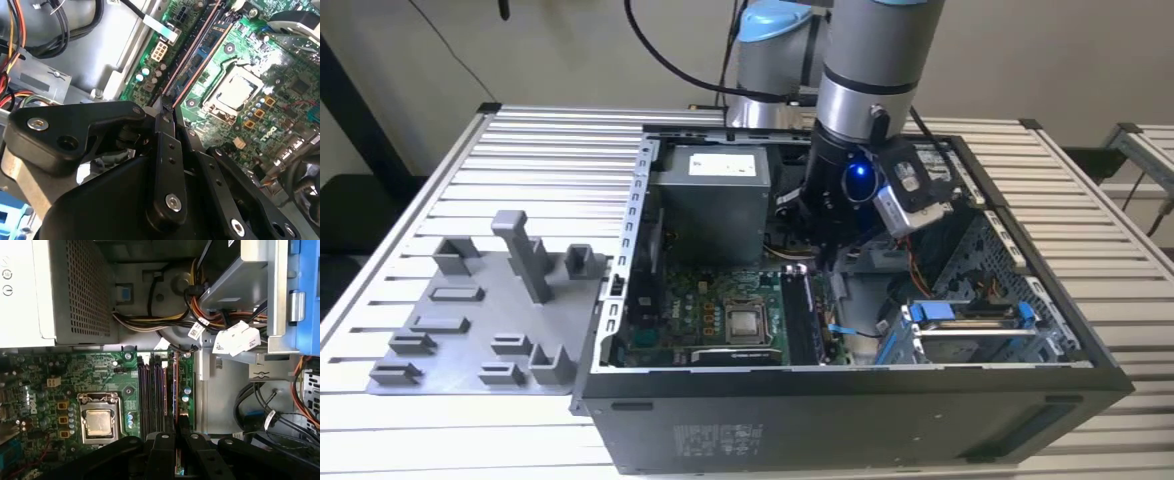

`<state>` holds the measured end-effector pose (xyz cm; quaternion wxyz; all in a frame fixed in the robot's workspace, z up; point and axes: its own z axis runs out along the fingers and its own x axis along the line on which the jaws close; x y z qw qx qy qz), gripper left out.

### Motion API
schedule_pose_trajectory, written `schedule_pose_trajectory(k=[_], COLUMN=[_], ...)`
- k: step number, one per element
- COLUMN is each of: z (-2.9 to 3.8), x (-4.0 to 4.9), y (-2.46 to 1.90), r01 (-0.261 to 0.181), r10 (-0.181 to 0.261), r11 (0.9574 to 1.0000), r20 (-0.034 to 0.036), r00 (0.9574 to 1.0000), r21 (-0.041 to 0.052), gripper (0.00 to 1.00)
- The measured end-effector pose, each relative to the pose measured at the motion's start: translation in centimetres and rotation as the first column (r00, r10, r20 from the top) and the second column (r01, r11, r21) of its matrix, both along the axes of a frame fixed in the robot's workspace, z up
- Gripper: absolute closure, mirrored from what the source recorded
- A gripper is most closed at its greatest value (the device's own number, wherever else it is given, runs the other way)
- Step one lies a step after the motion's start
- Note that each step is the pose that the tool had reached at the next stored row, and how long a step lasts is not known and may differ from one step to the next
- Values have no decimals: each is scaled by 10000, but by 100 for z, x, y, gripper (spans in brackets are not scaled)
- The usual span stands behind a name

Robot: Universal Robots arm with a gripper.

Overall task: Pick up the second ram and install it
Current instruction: 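Insert the second ram into the second slot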

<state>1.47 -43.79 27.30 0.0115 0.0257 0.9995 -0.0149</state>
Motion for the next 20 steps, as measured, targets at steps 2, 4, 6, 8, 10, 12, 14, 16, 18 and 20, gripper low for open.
schedule_pose_trajectory(k=[2,4,6,8,10,12,14,16,18,20], z=[-25,-46,-65,-89,-114,-119,-140,-150,-173,-196], x=[-49,-106,-159,-194,-221,-250,-267,-289,-321,-346], y=[0,0,0,0,0,-3,-3,-5,-5,-6], r01=[0,1,0,0,1,0,0,0,0,1], r10=[0,-1,0,0,-1,0,0,0,0,-1], r11=[10000,10000,10000,10000,10000,10000,10000,10000,10000,10000], r20=[25,29,39,57,79,88,89,88,89,89], r00=[10000,10000,10000,10000,10000,10000,10000,10000,10000,10000], r21=[1,0,0,-1,-2,-3,0,-3,-1,-1], gripper=[86,86,86,86,86,86,86,86,86,86])
